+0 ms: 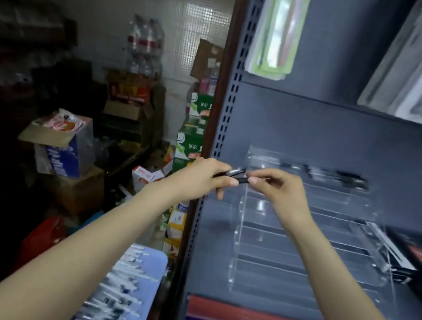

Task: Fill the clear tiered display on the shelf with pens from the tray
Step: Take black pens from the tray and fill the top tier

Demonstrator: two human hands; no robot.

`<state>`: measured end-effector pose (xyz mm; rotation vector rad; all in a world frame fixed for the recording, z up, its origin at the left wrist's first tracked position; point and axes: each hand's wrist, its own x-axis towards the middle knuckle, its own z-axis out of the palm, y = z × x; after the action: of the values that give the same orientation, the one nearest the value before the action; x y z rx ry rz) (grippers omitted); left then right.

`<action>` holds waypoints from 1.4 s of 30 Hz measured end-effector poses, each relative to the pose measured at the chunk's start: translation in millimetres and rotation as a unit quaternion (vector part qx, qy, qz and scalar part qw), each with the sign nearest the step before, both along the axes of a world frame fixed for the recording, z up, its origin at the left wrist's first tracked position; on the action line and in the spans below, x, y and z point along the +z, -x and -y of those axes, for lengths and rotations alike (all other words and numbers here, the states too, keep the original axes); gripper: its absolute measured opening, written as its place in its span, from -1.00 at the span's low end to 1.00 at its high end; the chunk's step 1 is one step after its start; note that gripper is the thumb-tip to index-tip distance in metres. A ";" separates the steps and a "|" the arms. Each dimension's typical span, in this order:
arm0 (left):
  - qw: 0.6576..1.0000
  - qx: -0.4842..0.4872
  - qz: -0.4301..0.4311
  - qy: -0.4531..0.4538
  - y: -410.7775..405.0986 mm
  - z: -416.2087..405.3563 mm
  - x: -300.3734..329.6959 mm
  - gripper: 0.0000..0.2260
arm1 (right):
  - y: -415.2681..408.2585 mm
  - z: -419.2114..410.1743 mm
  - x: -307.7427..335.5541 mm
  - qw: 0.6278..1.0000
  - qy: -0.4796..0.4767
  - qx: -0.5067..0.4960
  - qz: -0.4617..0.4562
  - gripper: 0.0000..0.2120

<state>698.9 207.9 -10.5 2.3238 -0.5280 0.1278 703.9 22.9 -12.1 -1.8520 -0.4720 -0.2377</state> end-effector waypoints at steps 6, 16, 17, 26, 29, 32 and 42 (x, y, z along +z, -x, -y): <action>0.994 0.032 0.081 0.062 -33.8 64.3 27.2 -0.73 | -22.9 106.4 20.8 0.995 -0.030 -0.084 0.039 -0.90; 0.987 0.138 0.080 0.034 -77.3 180.7 34.4 -0.73 | -84.9 228.7 38.7 0.966 0.139 -0.186 0.114 -0.89; 0.988 0.127 0.082 0.029 -80.1 185.0 31.7 -0.77 | -92.6 233.9 38.4 0.964 0.150 -0.188 0.113 -0.89; 0.978 0.135 0.141 0.079 -95.9 202.1 29.5 -0.81 | -145.3 253.0 20.6 0.955 0.244 -0.145 0.082 -0.90; 0.975 0.144 0.136 0.104 -98.3 204.7 28.0 -0.88 | -147.3 252.7 15.5 0.960 0.231 -0.134 0.087 -0.90; 0.972 0.150 0.135 0.121 -100.4 206.4 27.3 -0.89 | -149.3 254.3 17.5 0.972 0.152 -0.149 0.095 -0.89; 0.975 0.159 0.134 0.074 -104.5 203.3 24.5 -0.87 | -165.3 264.3 19.6 0.943 0.298 -0.122 0.083 -0.88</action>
<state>803.4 4.6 14.1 2.2400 -0.2614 0.6197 869.2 -241.4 7.5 -2.5025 -0.4611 -0.4596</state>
